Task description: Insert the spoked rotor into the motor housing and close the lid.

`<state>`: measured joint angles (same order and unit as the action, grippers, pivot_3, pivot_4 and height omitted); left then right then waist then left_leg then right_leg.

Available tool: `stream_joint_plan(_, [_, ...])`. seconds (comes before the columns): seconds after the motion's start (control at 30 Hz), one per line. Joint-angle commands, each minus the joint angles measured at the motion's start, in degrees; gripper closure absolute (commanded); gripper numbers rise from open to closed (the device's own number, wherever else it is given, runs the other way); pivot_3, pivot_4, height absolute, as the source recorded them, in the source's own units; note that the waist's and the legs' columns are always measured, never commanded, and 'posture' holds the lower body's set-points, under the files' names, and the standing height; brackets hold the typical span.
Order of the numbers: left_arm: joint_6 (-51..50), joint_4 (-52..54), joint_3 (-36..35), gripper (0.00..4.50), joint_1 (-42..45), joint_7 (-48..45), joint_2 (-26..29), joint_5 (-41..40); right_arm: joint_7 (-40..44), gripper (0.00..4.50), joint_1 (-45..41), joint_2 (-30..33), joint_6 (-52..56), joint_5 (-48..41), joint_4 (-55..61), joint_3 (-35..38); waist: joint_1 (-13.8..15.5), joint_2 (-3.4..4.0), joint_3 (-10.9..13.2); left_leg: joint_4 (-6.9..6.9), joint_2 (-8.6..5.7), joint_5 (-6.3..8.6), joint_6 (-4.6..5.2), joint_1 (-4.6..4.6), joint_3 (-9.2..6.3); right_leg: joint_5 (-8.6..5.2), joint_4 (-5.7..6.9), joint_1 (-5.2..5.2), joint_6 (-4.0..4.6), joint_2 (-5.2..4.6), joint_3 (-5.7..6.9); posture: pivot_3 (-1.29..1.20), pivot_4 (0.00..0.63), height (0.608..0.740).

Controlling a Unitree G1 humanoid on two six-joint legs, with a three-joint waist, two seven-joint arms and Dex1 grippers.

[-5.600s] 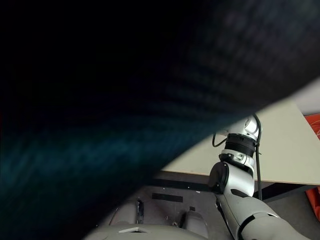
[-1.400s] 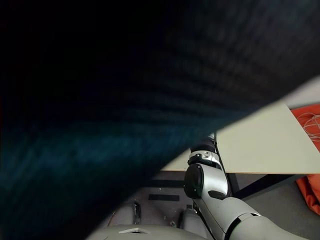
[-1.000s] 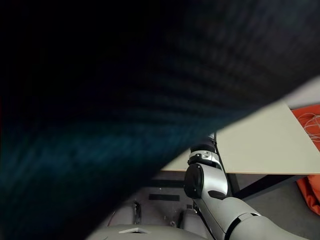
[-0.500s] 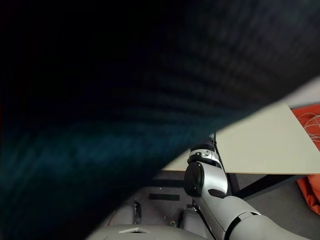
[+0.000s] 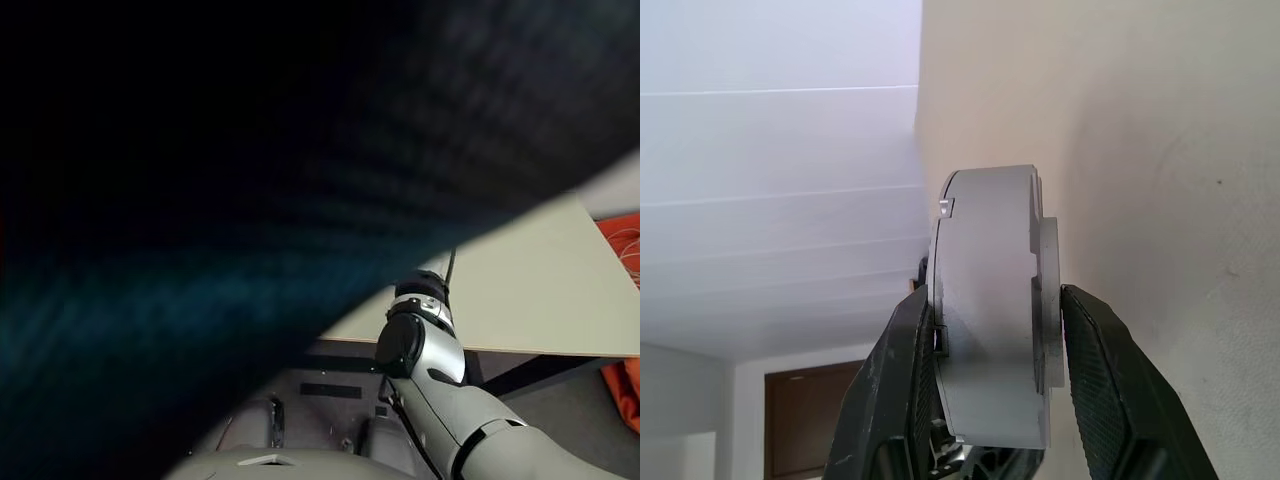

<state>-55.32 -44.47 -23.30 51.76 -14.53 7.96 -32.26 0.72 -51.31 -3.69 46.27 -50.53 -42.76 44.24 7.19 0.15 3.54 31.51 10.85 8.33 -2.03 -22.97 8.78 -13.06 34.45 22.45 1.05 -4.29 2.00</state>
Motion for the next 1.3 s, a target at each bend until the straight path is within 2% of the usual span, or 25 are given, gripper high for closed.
stream_joint_plan(0.03, [0.5, 0.6, 0.0, 4.50, 1.5, -0.5, 0.3, -0.3, 0.9, 2.49, -2.2, 0.0, 0.0, -2.9, 3.0, -1.2, 0.1, 0.00, 0.0, 0.11, 0.00, 0.01, 0.01, -0.10, -0.02, -0.02, 0.25, 0.15, 0.04, 0.00, 0.01, 0.00, 0.000, 0.740])
stream_joint_plan(0.27, [0.4, 1.0, 0.0, 4.50, 1.3, -0.5, 0.4, -0.4, 0.3, 2.49, -2.9, 0.0, -1.2, -5.0, 2.1, 0.3, 0.2, 0.00, 0.0, 0.36, 0.07, -0.02, -0.02, -0.25, -0.05, -0.04, 0.37, 0.22, 0.06, -0.03, 0.11, 0.00, 0.000, 0.740])
stream_joint_plan(0.37, [0.3, 1.2, 0.0, 4.50, 1.2, -0.5, 0.5, -0.4, 0.3, 2.80, -3.3, -0.3, -1.7, -7.8, 2.8, 1.5, 0.2, 0.00, 0.0, 0.45, 0.08, -0.02, -0.02, -0.25, -0.07, -0.04, 0.41, 0.19, 0.06, -0.03, 0.12, 0.00, 0.000, 0.740])
stream_joint_plan(0.5, [0.6, 1.1, -0.3, 4.50, 1.2, -0.5, 0.5, -0.6, 0.1, 2.81, -3.7, -0.2, -2.6, -11.1, 3.3, 2.8, 0.2, 0.00, 0.0, 0.56, 0.10, -0.01, -0.02, -0.27, -0.07, -0.03, 0.44, 0.18, 0.06, -0.03, 0.11, 0.00, 0.000, 0.740])
stream_joint_plan(0.7, [3.7, -0.5, -7.7, 4.50, 3.0, -0.1, -0.1, -6.2, -0.1, 2.81, -4.4, 0.0, -2.4, -17.3, 5.3, 4.3, 0.2, 0.00, 0.0, 0.62, 0.10, -0.01, -0.01, -0.30, -0.09, -0.03, 0.47, 0.19, 0.06, -0.03, 0.12, 0.00, 0.000, 0.740])
stream_joint_plan(0.8, [5.1, -1.3, -11.8, 4.50, 4.1, -0.3, 0.0, -9.5, -0.7, 2.81, -3.9, 0.2, -2.2, -18.0, 6.0, 3.3, 0.2, 0.00, 0.0, 0.63, 0.10, -0.01, 0.00, -0.30, -0.10, -0.03, 0.47, 0.19, 0.06, -0.03, 0.13, 0.00, 0.000, 0.740])
stream_joint_plan(0.93, [4.7, -1.1, -13.7, 4.50, 4.6, -0.4, -0.3, -12.3, -1.0, 2.81, -3.1, 0.3, -2.0, -17.4, 6.6, 1.7, 0.2, 0.00, 0.0, 0.63, 0.10, -0.01, 0.00, -0.30, -0.10, -0.03, 0.47, 0.19, 0.06, -0.03, 0.13, 0.00, 0.000, 0.740])
stream_joint_plan(1.03, [2.6, -0.6, -13.2, 3.93, 4.0, -1.7, -0.7, -13.6, -0.8, 2.81, -2.8, 0.3, -2.2, -17.0, 6.7, 0.6, 0.3, 0.00, 0.0, 0.63, 0.09, 0.00, 0.00, -0.31, -0.10, -0.03, 0.47, 0.19, 0.06, -0.03, 0.14, 0.00, 0.000, 0.740])
stream_joint_plan(1.3, [1.6, -1.6, -13.8, 1.29, 3.8, -2.2, -1.8, -15.5, -0.5, 2.81, -2.6, 1.1, -2.6, -16.9, 6.3, -1.0, 0.4, 0.00, 0.0, 0.64, 0.09, 0.00, 0.00, -0.34, -0.12, -0.03, 0.47, 0.19, 0.05, -0.05, 0.17, 0.00, 0.000, 0.740])
